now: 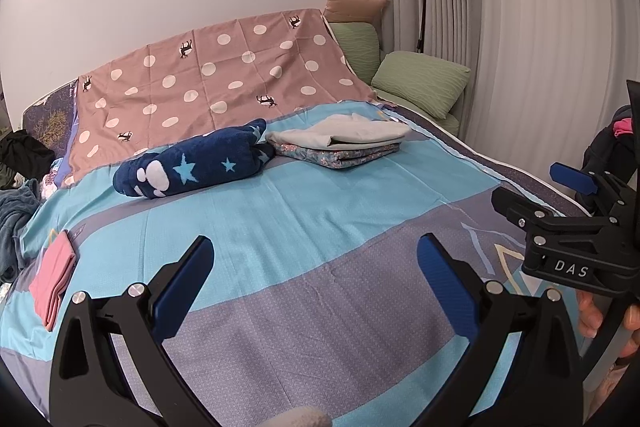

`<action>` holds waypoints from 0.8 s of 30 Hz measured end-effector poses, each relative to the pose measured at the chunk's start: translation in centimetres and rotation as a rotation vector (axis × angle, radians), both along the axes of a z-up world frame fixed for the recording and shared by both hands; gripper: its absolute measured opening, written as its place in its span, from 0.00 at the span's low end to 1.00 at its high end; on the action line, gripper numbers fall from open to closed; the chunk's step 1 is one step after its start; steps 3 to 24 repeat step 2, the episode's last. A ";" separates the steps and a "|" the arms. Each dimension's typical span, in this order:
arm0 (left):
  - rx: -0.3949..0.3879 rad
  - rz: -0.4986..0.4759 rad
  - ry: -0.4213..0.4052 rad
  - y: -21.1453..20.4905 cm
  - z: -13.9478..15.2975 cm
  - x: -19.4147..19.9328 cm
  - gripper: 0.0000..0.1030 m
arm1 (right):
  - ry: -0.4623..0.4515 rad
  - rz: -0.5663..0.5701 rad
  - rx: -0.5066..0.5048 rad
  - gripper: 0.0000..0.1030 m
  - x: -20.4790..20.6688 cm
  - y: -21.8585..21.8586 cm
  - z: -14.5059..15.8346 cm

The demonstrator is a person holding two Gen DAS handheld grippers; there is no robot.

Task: Fold small clothes

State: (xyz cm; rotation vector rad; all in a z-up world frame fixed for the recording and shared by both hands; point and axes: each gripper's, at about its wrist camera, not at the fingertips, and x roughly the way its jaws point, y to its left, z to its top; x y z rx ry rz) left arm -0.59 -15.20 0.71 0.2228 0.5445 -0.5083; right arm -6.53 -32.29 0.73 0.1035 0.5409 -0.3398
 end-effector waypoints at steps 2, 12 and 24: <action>0.001 0.002 0.002 0.1 -0.1 0.0 0.99 | 0.002 0.000 0.003 0.98 0.0 0.0 0.0; 0.001 0.002 0.002 0.1 -0.1 0.0 0.99 | 0.002 0.000 0.003 0.98 0.0 0.0 0.0; 0.001 0.002 0.002 0.1 -0.1 0.0 0.99 | 0.002 0.000 0.003 0.98 0.0 0.0 0.0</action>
